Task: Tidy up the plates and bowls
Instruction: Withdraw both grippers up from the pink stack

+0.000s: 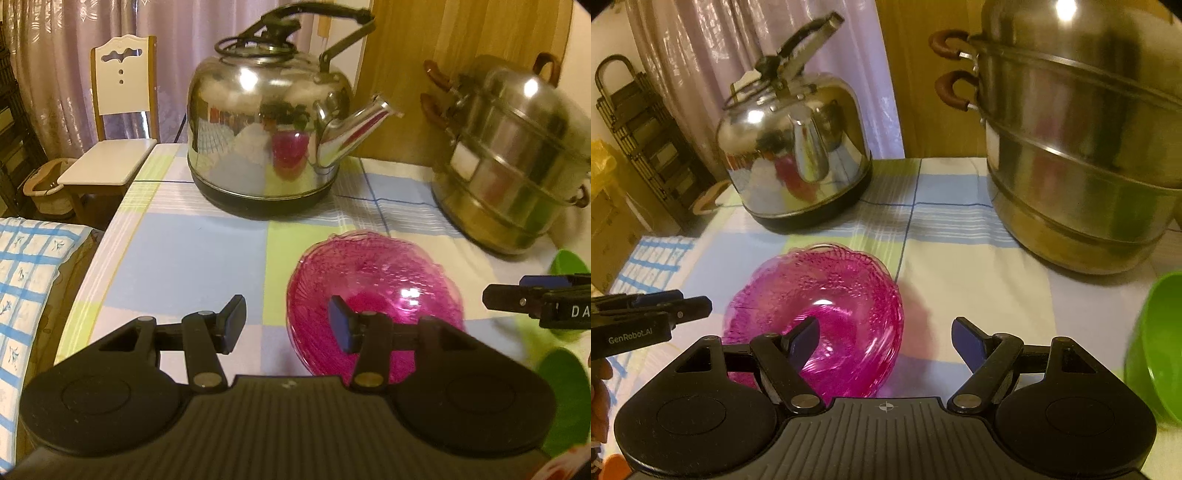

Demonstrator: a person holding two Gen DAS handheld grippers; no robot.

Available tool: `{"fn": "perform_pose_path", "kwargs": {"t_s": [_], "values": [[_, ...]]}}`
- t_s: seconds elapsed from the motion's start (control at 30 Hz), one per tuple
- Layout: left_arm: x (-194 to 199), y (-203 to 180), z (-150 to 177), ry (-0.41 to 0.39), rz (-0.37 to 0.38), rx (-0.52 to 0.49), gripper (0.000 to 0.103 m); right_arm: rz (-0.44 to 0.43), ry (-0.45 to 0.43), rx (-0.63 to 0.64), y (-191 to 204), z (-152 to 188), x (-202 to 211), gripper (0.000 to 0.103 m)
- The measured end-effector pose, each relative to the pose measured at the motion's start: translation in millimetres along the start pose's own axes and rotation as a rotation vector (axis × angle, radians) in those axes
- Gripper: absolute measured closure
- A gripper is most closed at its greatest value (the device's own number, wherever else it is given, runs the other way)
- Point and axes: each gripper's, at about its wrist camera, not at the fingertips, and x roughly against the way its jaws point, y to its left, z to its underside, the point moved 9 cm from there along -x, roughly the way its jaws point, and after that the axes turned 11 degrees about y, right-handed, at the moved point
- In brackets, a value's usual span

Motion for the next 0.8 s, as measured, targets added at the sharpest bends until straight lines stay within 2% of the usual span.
{"fn": "perform_pose_path", "kwargs": {"t_s": [0.2,0.43,0.57,0.63,0.8], "values": [[56.4,-8.9,21.0,-0.017,0.009,0.002,0.056,-0.003,0.006,-0.039,3.6,20.4,45.1,0.025],[122.4,-25.4,61.4,-0.030,0.024,0.006,0.042,-0.019,-0.017,-0.059,19.4,58.2,107.1,0.025],[160.9,-35.7,91.2,-0.056,0.022,-0.016,0.039,-0.028,-0.033,-0.044,35.4,86.7,138.5,0.025],[175.3,-39.4,107.0,-0.066,0.024,-0.015,0.031,-0.047,-0.041,-0.057,41.7,104.9,153.3,0.025],[210.9,-44.4,152.3,-0.084,0.021,0.008,0.022,-0.085,-0.041,-0.081,53.4,154.2,182.8,0.025]]}}
